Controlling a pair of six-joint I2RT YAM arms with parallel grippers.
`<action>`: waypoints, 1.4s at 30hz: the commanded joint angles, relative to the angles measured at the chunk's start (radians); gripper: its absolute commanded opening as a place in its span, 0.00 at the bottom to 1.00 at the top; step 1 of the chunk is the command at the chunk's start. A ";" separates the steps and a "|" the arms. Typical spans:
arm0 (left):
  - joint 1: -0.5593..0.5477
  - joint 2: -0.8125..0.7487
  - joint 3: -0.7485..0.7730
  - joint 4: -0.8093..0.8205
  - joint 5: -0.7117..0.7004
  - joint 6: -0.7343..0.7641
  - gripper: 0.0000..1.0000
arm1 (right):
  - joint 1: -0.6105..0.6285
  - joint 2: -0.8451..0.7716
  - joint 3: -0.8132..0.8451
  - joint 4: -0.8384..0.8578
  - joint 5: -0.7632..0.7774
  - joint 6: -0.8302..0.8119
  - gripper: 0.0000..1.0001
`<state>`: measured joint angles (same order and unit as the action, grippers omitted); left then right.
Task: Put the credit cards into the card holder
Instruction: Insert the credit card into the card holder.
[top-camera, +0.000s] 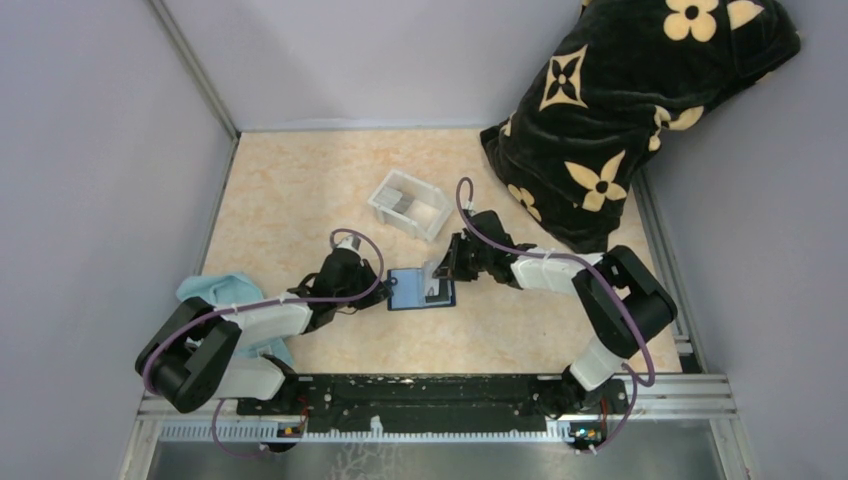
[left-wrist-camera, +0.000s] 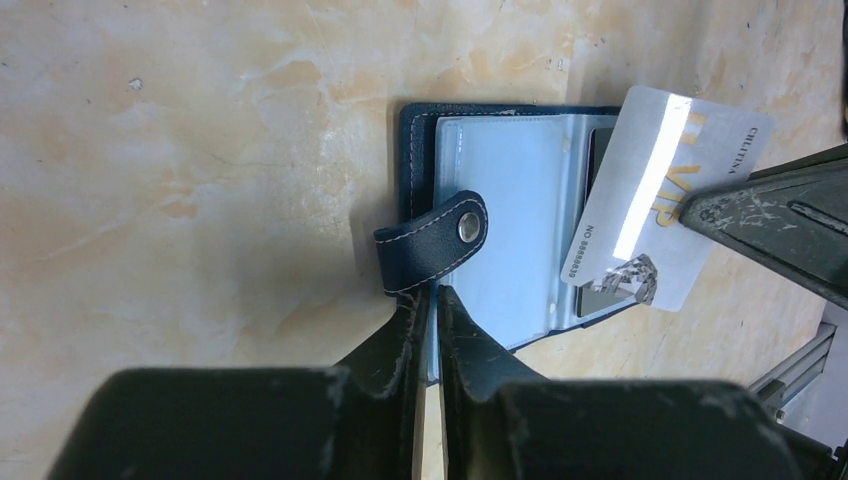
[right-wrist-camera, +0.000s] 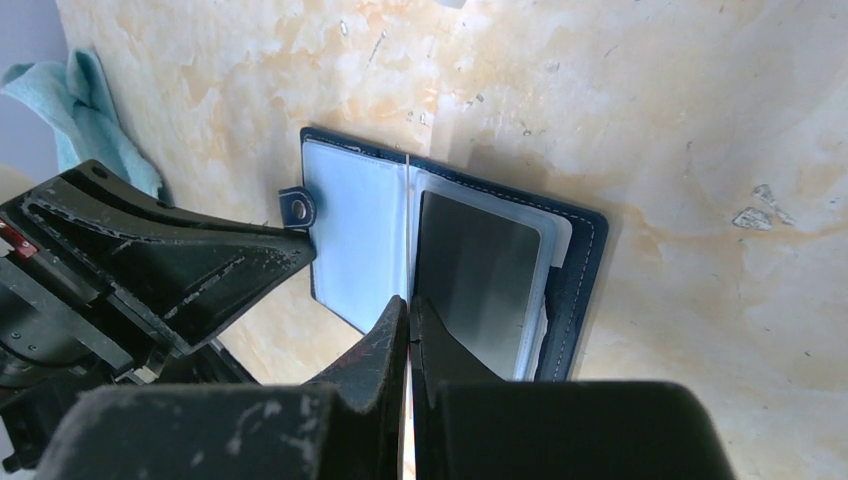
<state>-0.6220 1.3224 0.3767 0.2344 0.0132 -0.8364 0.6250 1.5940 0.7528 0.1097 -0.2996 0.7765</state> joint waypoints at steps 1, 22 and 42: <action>-0.004 0.019 0.009 -0.089 -0.036 0.035 0.14 | -0.005 0.026 -0.008 0.056 -0.052 -0.009 0.00; -0.004 0.043 0.023 -0.093 -0.032 0.043 0.14 | -0.005 0.096 -0.072 0.173 -0.143 0.057 0.00; -0.004 0.064 0.017 -0.081 -0.019 0.047 0.14 | -0.028 0.136 -0.067 0.225 -0.105 0.072 0.00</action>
<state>-0.6220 1.3434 0.4019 0.2142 0.0151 -0.8173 0.6098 1.7130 0.6815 0.3077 -0.4683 0.8608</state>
